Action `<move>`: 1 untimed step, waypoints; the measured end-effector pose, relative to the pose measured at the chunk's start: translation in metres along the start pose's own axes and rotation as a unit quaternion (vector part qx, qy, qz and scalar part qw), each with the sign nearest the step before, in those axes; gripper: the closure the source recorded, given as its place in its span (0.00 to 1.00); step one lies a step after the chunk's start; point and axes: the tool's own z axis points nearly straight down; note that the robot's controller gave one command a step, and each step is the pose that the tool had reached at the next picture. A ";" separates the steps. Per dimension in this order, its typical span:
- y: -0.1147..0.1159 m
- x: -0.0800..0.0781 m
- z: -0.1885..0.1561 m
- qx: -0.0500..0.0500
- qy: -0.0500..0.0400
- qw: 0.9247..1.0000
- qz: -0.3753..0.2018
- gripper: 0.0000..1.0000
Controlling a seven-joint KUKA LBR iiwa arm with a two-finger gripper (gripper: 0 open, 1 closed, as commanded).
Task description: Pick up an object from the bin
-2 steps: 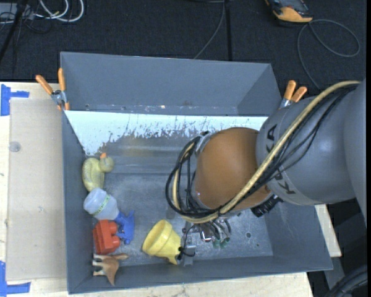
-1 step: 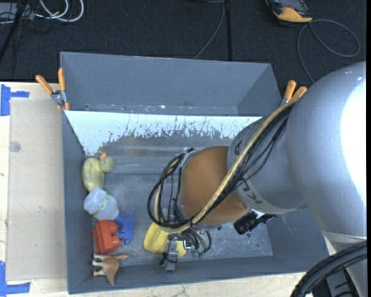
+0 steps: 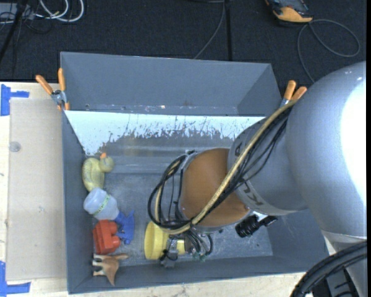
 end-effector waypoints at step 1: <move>0.000 0.000 0.000 0.000 0.000 1.000 0.000 1.00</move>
Offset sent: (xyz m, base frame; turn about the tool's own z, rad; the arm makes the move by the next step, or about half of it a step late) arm -0.0001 0.0000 0.0354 0.0000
